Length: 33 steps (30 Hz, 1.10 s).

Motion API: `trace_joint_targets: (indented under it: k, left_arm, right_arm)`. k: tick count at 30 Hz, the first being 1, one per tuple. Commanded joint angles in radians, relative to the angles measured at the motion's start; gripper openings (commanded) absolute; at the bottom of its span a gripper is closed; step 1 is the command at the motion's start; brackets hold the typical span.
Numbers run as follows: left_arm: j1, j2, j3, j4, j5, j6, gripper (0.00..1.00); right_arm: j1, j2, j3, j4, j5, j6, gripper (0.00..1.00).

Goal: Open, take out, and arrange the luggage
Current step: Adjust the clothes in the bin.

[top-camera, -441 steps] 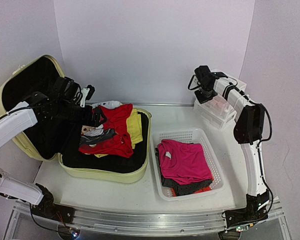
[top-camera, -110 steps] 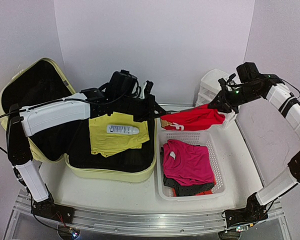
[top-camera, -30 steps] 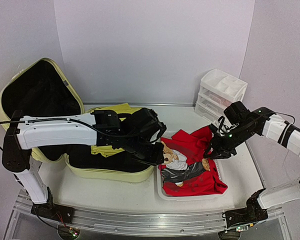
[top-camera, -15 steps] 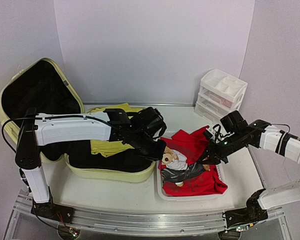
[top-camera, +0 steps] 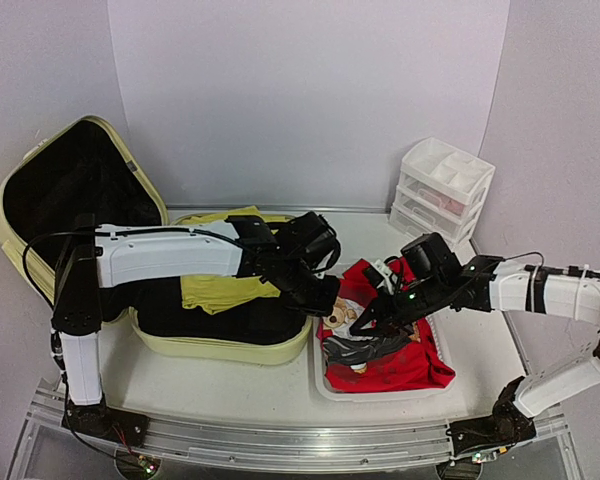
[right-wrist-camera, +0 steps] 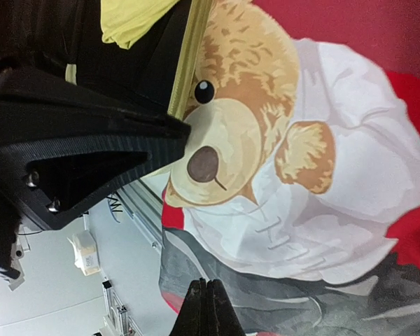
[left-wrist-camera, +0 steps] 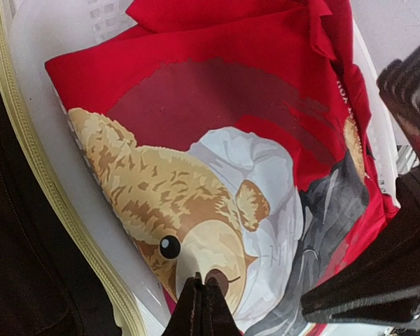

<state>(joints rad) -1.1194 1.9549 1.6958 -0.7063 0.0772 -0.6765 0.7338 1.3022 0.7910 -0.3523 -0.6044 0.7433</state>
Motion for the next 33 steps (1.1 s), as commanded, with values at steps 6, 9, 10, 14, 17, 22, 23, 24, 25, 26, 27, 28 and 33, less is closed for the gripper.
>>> trace_joint_targets:
  k: [6,9,10,14,17,22,23,24,25,26,27,28,33]
  left_arm:
    - [0.013,0.129,0.049,0.011,0.055,0.005,0.00]
    - [0.013,0.142,0.027,0.011,0.049,0.000,0.00]
    - [0.013,0.140,0.021,0.011,0.043,0.000,0.00]
    - [0.013,0.107,0.030,0.011,0.029,0.016,0.00]
    - [0.013,0.067,0.044,0.011,0.008,0.030,0.00]
    - [0.021,-0.044,0.039,0.009,-0.054,0.051,0.04]
    - [0.025,-0.073,0.029,0.010,-0.066,0.057,0.05]
    - [0.031,-0.103,0.013,0.008,-0.096,0.059,0.06]
    - [0.037,-0.131,-0.011,0.008,-0.118,0.061,0.07]
    - [0.047,-0.162,-0.028,0.007,-0.137,0.064,0.08]
    - [0.057,-0.191,-0.049,0.006,-0.153,0.069,0.08]
    - [0.069,-0.219,-0.069,0.004,-0.166,0.074,0.09]
    - [0.165,-0.332,-0.175,-0.019,-0.188,0.093,0.12]
  right_arm:
    - [0.060,0.183,-0.105,0.235,0.113,0.052,0.00]
    - [0.060,0.237,-0.127,0.236,0.161,0.052,0.00]
    - [0.061,0.240,-0.134,0.236,0.174,0.051,0.00]
    - [0.061,0.196,-0.112,0.204,0.173,0.026,0.00]
    - [0.061,0.120,-0.052,0.118,0.194,-0.024,0.00]
    - [0.061,0.021,0.063,-0.041,0.291,-0.085,0.00]
    - [0.060,0.018,0.077,-0.049,0.297,-0.090,0.00]
    - [0.060,0.022,0.089,-0.051,0.298,-0.092,0.00]
    - [0.060,0.031,0.102,-0.051,0.296,-0.096,0.00]
    - [0.061,0.049,0.117,-0.050,0.290,-0.099,0.00]
    - [0.061,0.071,0.131,-0.044,0.283,-0.103,0.00]
    - [0.060,0.094,0.144,-0.034,0.275,-0.102,0.00]
    - [0.061,0.212,0.135,0.079,0.240,-0.074,0.00]
